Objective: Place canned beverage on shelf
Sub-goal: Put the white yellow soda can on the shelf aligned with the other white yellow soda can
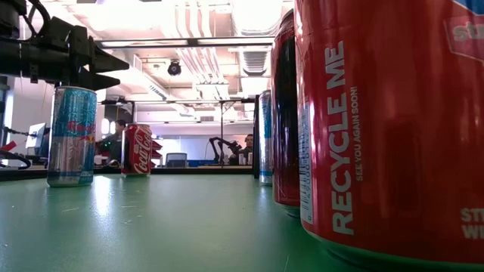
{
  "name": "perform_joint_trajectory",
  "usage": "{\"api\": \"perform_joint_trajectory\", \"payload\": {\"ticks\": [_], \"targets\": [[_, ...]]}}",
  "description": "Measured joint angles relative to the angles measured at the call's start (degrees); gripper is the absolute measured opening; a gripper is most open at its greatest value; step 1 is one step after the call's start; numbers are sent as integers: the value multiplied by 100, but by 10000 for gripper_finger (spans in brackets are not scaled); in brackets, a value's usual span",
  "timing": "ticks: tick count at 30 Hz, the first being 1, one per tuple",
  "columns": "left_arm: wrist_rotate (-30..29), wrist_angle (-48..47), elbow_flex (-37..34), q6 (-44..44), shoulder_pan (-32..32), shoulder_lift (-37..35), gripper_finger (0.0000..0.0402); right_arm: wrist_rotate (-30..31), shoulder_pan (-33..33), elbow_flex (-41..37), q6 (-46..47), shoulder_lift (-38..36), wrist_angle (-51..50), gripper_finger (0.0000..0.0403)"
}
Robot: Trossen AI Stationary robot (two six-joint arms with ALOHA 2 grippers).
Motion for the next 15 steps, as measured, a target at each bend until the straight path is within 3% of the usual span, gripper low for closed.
{"api": "perform_joint_trajectory", "payload": {"ticks": [15], "targets": [[0, 0, 0, 1, -1, 1, 324, -88, -631, 335, 37, 115, -287, 384]]}}
